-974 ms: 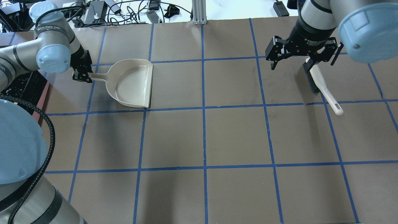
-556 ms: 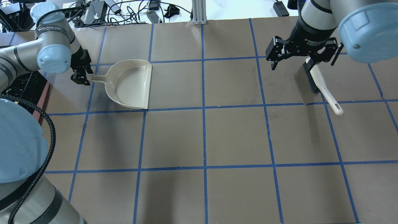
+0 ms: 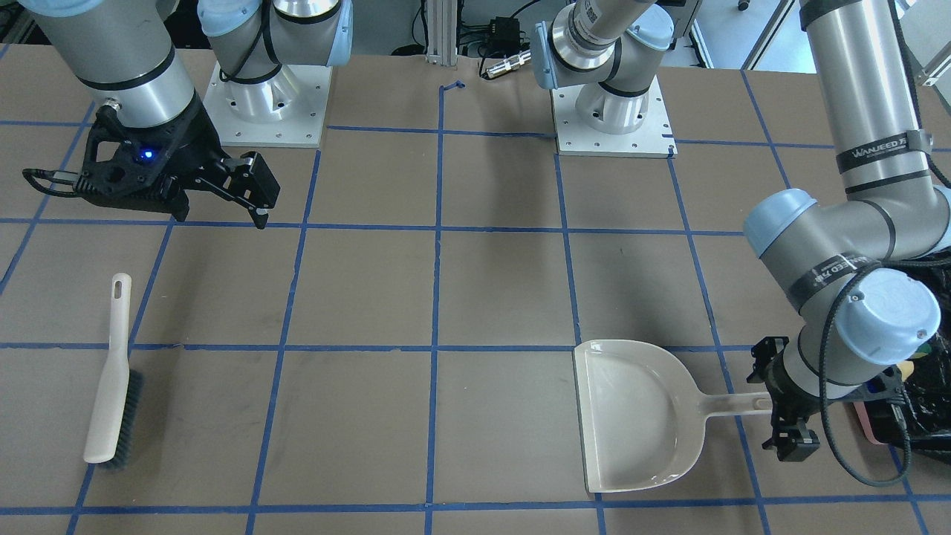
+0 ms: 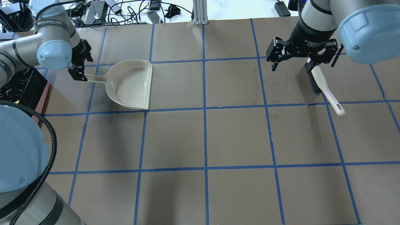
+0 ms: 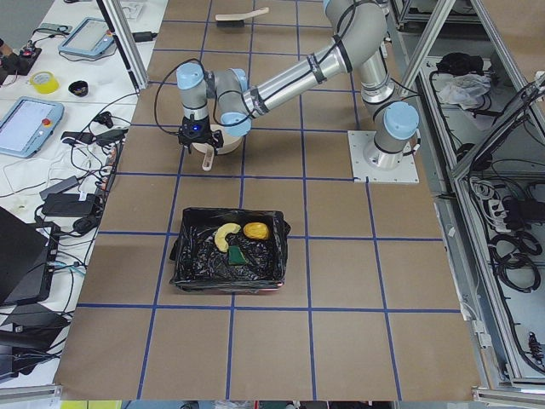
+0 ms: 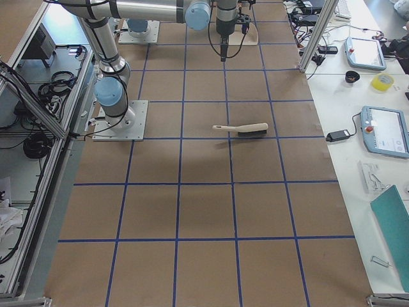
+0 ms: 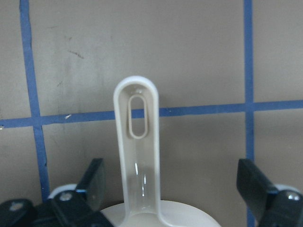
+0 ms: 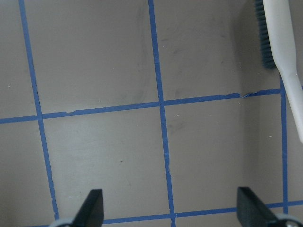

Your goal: Sweep and dump trash into bin

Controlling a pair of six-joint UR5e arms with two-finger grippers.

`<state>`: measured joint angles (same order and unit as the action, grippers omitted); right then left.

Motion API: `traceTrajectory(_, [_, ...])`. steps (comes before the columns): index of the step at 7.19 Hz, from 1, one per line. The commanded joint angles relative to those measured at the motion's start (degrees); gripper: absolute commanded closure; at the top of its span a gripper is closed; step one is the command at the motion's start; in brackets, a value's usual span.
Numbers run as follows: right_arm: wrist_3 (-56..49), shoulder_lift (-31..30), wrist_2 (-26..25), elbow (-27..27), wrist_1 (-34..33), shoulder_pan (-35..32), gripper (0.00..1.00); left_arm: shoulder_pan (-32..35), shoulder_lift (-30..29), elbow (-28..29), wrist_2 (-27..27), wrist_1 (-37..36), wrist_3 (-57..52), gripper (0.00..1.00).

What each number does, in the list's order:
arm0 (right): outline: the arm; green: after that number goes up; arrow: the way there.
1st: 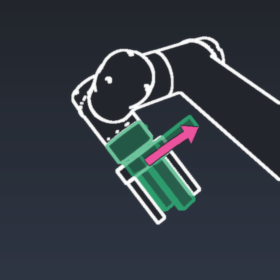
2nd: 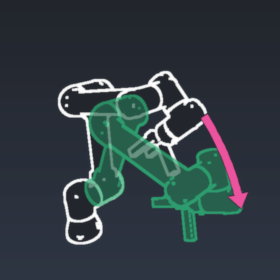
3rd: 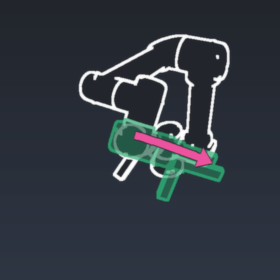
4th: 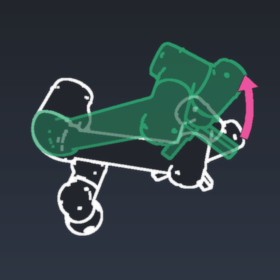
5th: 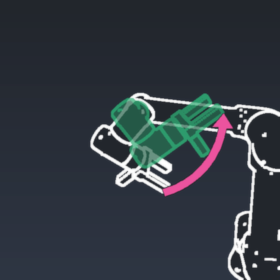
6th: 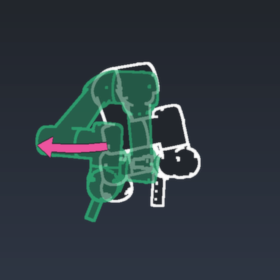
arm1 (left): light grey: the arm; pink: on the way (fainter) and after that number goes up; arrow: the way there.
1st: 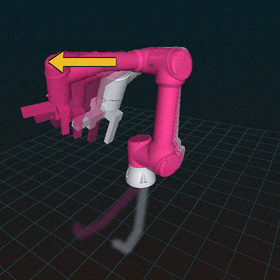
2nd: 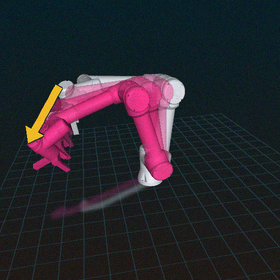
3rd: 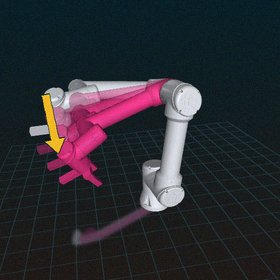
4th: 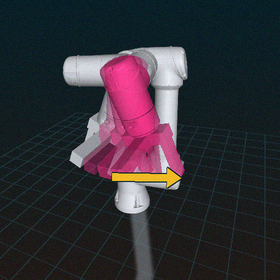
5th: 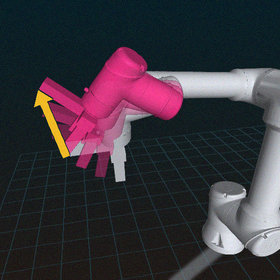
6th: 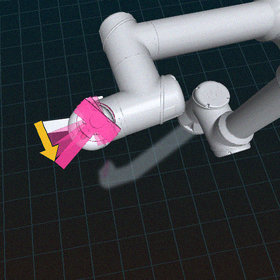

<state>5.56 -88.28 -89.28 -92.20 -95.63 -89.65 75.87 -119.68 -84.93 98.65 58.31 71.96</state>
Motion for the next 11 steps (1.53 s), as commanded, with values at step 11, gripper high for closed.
traceTrajectory(11, [-0.4, -1.7, -0.5, -0.1, 0.8, 0.0, 0.00, 10.2, 14.9, 2.6, 2.2, 2.1, -48.0, 0.00])
